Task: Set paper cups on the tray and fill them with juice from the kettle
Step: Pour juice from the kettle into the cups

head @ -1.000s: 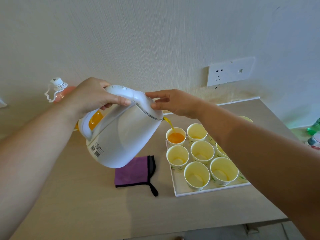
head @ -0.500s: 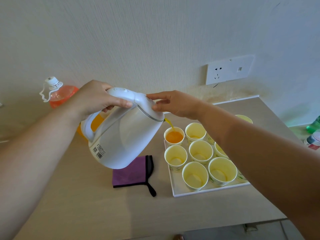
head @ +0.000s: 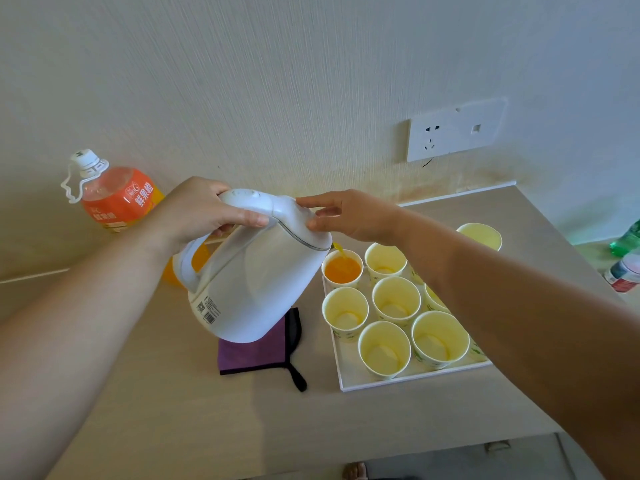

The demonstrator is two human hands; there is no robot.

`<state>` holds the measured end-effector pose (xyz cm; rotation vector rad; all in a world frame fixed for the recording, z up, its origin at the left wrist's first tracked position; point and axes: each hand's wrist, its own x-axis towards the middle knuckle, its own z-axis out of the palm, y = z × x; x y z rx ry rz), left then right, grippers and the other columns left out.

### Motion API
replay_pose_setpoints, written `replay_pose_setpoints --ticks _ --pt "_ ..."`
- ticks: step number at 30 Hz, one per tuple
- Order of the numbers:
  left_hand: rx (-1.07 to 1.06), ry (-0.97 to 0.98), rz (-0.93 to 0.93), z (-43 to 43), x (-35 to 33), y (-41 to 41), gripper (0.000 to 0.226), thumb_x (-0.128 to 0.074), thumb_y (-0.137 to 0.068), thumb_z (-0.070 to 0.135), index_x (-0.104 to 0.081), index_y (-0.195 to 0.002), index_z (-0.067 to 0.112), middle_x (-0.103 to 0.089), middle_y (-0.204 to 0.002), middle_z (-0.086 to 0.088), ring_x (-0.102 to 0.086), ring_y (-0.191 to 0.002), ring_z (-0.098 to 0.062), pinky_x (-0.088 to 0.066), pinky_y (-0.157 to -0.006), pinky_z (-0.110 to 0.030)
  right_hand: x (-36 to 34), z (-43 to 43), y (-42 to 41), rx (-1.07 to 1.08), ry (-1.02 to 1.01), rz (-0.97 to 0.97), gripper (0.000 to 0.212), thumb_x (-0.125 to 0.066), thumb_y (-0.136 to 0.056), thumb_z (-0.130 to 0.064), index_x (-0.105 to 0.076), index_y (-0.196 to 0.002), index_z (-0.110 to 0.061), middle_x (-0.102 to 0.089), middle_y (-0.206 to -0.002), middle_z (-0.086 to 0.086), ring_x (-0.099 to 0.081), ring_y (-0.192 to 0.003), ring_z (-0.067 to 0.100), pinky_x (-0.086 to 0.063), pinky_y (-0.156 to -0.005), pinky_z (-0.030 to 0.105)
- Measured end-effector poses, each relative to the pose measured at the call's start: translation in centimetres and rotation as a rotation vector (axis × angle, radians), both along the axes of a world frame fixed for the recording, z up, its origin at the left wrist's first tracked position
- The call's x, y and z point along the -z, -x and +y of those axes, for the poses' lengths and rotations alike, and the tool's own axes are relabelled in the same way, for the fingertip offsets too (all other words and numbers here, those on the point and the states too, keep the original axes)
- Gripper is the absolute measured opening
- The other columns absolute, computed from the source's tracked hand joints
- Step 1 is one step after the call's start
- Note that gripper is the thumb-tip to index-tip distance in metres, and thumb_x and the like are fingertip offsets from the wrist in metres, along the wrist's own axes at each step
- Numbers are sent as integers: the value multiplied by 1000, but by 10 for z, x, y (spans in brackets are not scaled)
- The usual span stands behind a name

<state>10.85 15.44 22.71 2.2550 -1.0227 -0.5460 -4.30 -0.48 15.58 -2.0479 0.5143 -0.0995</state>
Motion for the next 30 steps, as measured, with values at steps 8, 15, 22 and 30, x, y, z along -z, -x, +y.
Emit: replay_pose_setpoints --ticks 8,15,22,30 --pt "-15 72 101 4 14 -8 64 -91 -27 47 -69 -77 14 -58 -59 4 -49 -50 -8 -40 -57 -26 -9 1 2 -49 173 16 48 -60 -92 -30 -48 -138 -27 -49 -140 -4 -49 -124 15 -32 -98 21" --pt "20 182 87 1 -6 -8 77 -88 -21 59 -67 -77 11 -53 -48 8 -46 -44 -7 -39 -51 -22 -40 -3 8 -31 287 -31 45 -57 -94 -33 -49 -138 -28 -50 -139 -2 -49 -123 15 -32 -97 22" --pt "117 219 71 -15 -38 3 68 -87 -17 63 -58 -58 16 -48 -45 4 -40 -44 -9 -35 -45 -14 -63 -11 26 36 212 -104 44 -58 -93 -37 -51 -136 -30 -53 -136 -12 -54 -117 7 -31 -94 18" --pt "179 185 81 -32 -40 19 65 -85 -14 64 -55 -49 19 -48 -46 2 -40 -44 -9 -35 -43 -14 -57 -21 45 92 147 -120 42 -59 -92 -37 -54 -132 -32 -56 -132 -12 -55 -115 5 -34 -96 19"
